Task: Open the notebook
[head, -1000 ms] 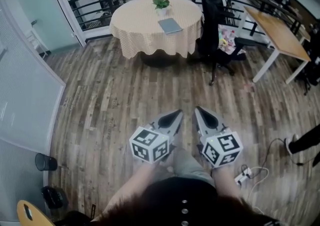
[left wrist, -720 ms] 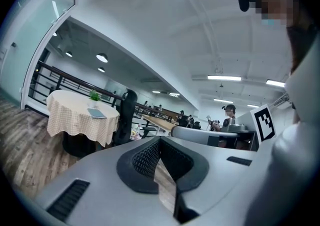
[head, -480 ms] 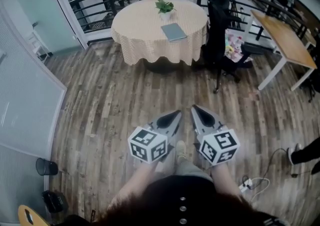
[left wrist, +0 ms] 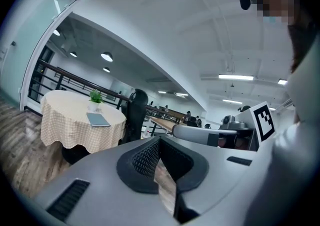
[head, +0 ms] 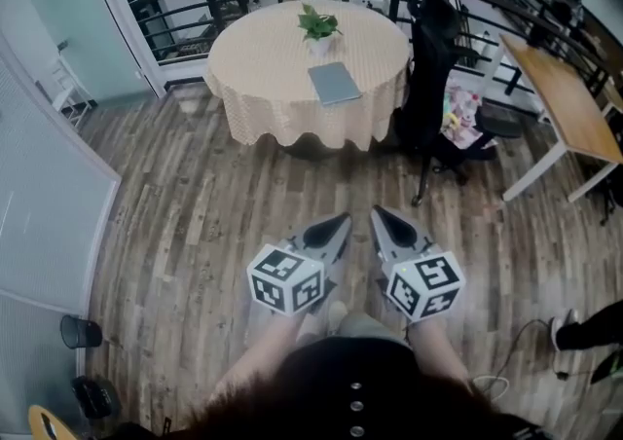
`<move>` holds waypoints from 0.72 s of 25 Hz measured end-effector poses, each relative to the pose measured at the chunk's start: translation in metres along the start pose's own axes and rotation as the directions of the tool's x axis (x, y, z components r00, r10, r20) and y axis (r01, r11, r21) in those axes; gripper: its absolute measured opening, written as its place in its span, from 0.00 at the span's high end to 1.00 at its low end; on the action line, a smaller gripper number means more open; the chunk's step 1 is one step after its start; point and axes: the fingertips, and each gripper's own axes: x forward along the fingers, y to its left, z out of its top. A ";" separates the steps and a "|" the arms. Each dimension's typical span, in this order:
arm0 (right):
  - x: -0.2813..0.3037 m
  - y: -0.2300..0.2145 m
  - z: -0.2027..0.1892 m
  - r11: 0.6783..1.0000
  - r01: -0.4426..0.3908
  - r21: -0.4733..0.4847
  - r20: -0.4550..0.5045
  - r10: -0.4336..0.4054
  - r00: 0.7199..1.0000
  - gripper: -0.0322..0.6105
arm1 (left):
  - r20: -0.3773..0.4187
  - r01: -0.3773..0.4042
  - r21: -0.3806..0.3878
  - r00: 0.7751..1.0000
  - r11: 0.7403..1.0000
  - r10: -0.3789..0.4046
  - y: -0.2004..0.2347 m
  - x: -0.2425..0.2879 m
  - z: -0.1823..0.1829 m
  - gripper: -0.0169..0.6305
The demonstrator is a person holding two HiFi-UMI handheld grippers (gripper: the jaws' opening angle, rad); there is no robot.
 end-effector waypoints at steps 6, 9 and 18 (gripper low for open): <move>0.048 -0.046 0.010 0.999 -0.036 -0.002 -0.026 0.036 0.999 0.93 | 0.010 -0.027 0.001 1.000 1.000 0.027 0.042 0.060 0.027 0.96; 0.066 -0.062 0.011 0.999 -0.048 0.002 -0.039 0.048 0.998 0.93 | 0.001 -0.040 -0.001 0.999 0.999 0.040 0.054 0.080 0.030 0.96; 0.086 -0.084 0.006 0.997 -0.050 0.055 -0.088 0.055 0.995 0.93 | -0.066 -0.058 -0.054 0.996 0.997 0.054 0.074 0.108 0.023 0.96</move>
